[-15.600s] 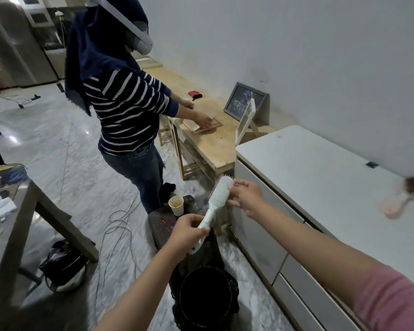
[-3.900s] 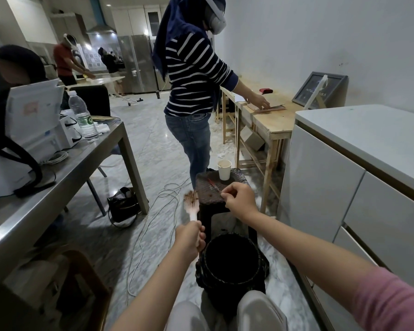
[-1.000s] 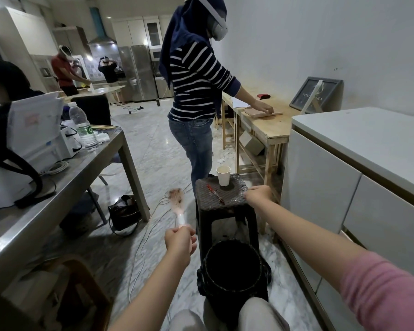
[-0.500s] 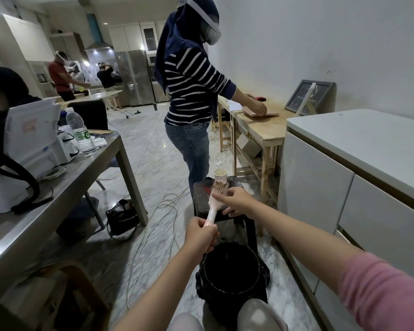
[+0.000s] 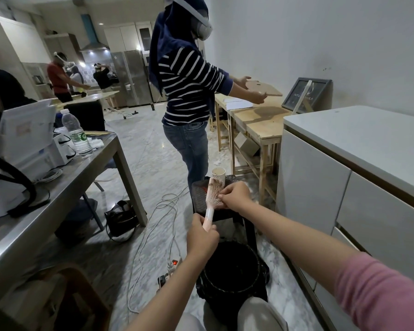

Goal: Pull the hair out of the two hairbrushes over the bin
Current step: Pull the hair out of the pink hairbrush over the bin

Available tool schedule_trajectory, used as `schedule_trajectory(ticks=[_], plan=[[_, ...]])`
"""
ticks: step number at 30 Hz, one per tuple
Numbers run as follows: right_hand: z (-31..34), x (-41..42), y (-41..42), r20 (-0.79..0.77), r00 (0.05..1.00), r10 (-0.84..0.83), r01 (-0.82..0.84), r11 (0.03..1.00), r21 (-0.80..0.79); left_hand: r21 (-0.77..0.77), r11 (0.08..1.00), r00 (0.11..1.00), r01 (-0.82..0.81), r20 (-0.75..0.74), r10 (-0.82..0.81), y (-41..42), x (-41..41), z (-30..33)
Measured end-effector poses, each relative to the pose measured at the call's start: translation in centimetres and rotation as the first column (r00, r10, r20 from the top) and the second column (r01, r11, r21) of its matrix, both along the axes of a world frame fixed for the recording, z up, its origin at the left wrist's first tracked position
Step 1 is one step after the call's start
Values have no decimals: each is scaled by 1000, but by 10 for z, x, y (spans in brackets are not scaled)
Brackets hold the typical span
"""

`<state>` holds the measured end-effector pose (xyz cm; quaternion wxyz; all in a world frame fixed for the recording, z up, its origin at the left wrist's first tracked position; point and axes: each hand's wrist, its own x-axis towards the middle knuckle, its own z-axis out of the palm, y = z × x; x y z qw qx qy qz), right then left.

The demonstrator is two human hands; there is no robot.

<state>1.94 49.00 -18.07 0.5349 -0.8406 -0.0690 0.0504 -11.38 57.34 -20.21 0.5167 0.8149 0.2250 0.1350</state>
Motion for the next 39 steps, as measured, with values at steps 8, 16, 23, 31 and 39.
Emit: schedule_trajectory(ticks=[8, 16, 23, 31, 39], plan=[[12, -18, 0, 180, 970, 166, -106, 948, -300, -369, 908, 976, -197, -162, 146, 14, 9, -7], [6, -10, -5, 178, 978, 109, -70, 975, -211, -528, 742, 911, -412, -266, 317, 49, 9, -27], [-1, 8, -22, 7, 987, -159, 159, 987, -23, -540, 648, 837, -537, -249, 487, 71, 5, -32], [-12, 10, -23, -199, 961, 191, -247, 919, -309, -480, 726, 851, -492, -90, 517, 68, 1, -19], [-9, 5, -23, -233, 955, 185, -252, 919, -302, -354, 891, 951, -284, 15, 309, 58, -8, 0]])
